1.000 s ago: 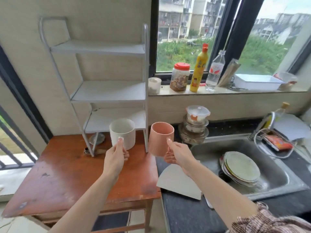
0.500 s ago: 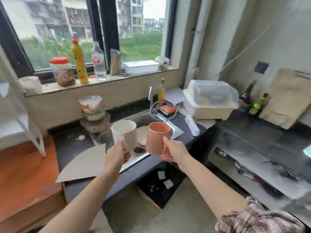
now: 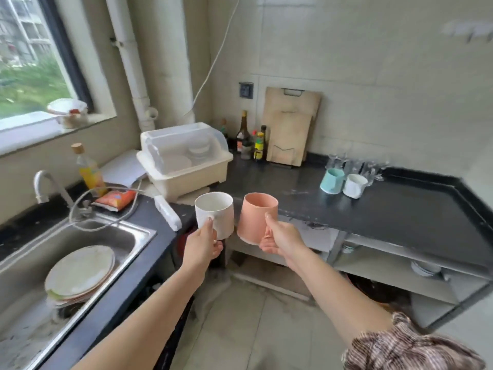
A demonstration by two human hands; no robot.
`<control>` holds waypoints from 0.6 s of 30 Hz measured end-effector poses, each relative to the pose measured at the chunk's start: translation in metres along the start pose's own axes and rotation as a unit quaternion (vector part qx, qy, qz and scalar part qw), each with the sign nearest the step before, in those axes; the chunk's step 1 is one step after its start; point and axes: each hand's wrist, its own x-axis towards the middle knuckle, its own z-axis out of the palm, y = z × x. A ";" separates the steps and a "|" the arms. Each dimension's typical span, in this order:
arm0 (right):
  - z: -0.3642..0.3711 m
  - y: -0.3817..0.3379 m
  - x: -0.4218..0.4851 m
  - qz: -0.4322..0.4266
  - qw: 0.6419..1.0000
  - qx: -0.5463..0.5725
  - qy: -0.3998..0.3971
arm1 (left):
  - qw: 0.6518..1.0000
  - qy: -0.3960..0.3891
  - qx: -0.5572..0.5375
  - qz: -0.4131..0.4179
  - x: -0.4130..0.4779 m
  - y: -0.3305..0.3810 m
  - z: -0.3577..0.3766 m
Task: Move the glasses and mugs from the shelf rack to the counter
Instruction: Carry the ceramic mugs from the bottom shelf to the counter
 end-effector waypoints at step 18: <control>-0.329 0.004 0.237 0.088 0.970 0.061 0.218 | 0.952 -0.278 0.117 -0.044 0.129 0.006 0.420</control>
